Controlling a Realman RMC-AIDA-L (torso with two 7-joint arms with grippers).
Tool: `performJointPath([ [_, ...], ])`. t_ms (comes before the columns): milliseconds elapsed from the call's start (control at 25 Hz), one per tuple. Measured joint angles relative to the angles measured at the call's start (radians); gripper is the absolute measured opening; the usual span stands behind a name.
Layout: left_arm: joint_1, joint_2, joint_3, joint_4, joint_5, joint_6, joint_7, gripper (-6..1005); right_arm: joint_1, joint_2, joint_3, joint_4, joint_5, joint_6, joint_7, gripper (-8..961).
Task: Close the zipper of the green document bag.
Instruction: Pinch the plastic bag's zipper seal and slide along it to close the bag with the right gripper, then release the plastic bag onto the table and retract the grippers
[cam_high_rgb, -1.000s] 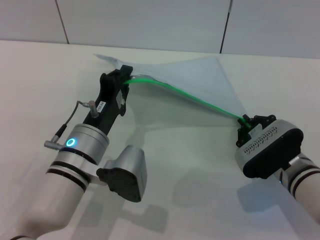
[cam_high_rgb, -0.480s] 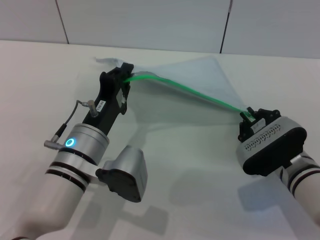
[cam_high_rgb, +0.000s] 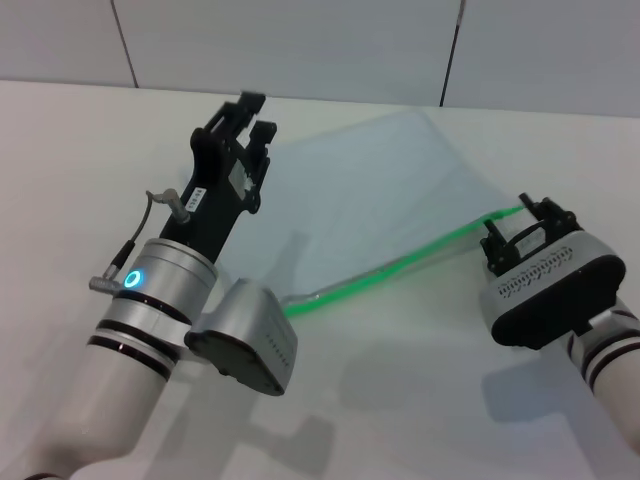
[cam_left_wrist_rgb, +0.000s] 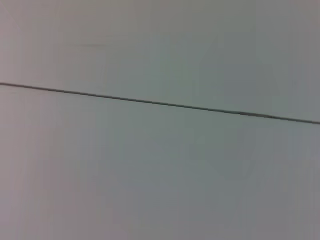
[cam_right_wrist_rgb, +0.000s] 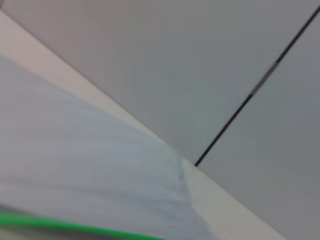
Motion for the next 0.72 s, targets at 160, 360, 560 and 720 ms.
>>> performJointPath([
  [160, 0.000, 0.000, 0.000, 0.000, 0.015, -0.033, -0.043, 353, -0.009, 0.000, -0.001, -0.008, 0.002, 0.035, 0.000, 487],
  [360, 0.000, 0.000, 0.000, -0.001, 0.016, -0.037, -0.052, 494, -0.018, 0.001, -0.001, -0.022, 0.017, 0.097, -0.001, 638],
  [560, 0.000, 0.000, 0.000, -0.002, 0.017, -0.039, -0.056, 625, -0.023, 0.001, 0.000, -0.035, 0.040, 0.151, -0.001, 747],
  [720, 0.000, 0.000, 0.000, -0.004, 0.017, -0.053, -0.074, 623, -0.025, 0.001, 0.000, -0.048, 0.051, 0.187, 0.008, 773],
])
